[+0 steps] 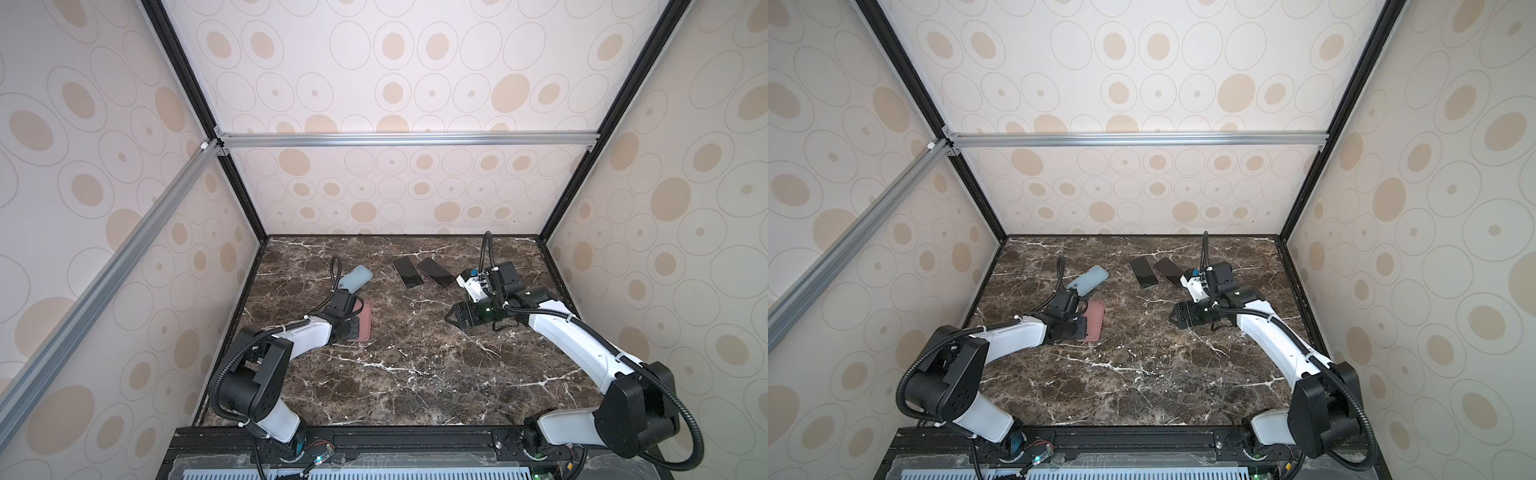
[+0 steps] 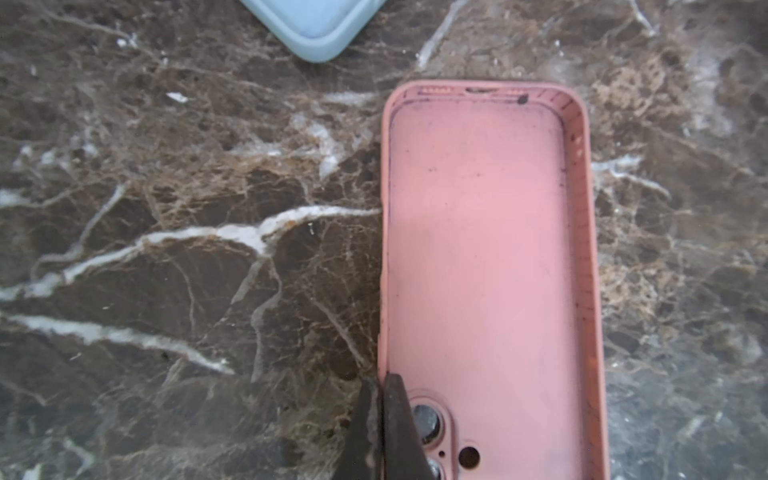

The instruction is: Put the phone into the phone case

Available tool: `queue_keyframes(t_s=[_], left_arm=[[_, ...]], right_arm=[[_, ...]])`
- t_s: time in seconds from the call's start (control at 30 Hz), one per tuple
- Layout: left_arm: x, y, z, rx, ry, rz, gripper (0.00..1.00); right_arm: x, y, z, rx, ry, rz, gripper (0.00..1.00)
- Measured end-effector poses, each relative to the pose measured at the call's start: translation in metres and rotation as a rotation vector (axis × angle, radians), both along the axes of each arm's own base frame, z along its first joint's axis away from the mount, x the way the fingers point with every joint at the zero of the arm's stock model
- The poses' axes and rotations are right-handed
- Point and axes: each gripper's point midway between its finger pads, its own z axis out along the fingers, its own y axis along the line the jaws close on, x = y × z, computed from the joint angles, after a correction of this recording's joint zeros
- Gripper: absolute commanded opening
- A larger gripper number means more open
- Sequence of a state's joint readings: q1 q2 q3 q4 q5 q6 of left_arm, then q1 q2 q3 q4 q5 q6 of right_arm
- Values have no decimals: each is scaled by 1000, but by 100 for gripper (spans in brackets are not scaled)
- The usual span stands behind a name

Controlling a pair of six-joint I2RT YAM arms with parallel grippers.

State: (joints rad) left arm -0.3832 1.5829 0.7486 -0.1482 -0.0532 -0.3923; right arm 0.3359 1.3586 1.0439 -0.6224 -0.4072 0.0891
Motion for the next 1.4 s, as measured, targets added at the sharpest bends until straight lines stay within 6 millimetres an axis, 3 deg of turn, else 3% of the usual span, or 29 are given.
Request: queue_keyframes(t_s=[0.23, 0.57, 0.87, 1.07, 1.4], left_arm=[[0, -13, 8, 2, -8, -95, 0], [3, -69, 54, 84, -134, -421, 0], [-18, -103, 73, 76, -191, -664, 0], [-32, -122, 68, 88, -180, -764, 0], [-58, -159, 36, 117, -91, -913, 0]], right_arm=[[-4, -4, -4, -23, 20, -8, 83], [-10, -9, -6, -48, 48, -17, 80], [-21, -16, -12, -65, 75, -43, 77], [-25, -19, -20, -72, 105, -67, 73], [-23, -26, -32, -105, 140, -127, 65]])
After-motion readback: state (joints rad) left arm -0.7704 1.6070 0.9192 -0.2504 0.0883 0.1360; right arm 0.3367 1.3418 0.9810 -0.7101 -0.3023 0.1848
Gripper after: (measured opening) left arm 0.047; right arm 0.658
